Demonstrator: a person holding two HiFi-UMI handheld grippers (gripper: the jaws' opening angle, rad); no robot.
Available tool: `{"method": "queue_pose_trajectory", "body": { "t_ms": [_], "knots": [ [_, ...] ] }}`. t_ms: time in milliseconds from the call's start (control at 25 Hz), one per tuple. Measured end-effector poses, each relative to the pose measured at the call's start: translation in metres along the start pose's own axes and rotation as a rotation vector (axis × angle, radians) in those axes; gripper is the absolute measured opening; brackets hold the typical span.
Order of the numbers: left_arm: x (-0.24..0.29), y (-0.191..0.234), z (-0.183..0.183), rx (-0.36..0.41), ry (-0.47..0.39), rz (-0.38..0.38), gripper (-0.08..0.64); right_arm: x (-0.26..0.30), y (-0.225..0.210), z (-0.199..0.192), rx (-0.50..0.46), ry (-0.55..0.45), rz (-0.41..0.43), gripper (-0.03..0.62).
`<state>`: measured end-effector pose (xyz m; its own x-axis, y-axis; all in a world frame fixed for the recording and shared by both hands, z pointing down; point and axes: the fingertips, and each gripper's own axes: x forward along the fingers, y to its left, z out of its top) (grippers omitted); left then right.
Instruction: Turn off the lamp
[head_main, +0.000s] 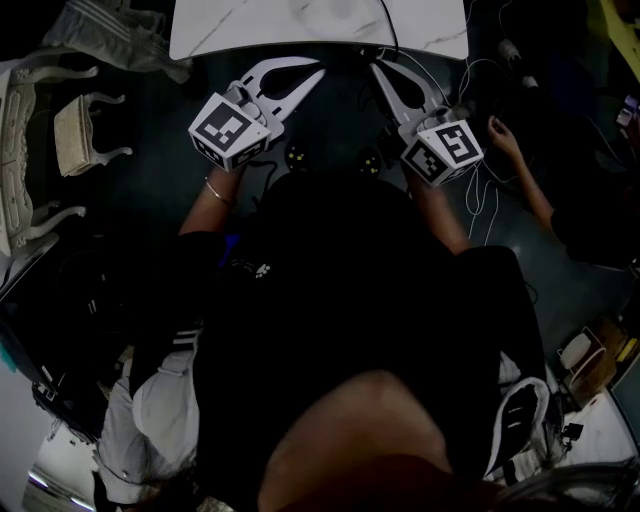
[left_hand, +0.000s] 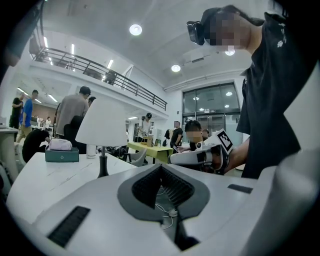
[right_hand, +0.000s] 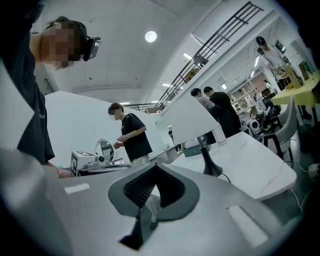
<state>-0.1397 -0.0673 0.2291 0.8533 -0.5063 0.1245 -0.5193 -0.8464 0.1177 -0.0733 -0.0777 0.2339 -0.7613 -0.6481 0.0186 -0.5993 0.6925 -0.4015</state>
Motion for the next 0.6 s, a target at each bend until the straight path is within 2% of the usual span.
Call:
{"method": "queue_pose_trajectory", "body": {
  "t_ms": [600],
  "knots": [
    [0.004, -0.007, -0.003, -0.040, 0.013, -0.008, 0.008, -0.017, -0.006, 0.002, 0.032, -0.049, -0.030, 0.002]
  ]
}}
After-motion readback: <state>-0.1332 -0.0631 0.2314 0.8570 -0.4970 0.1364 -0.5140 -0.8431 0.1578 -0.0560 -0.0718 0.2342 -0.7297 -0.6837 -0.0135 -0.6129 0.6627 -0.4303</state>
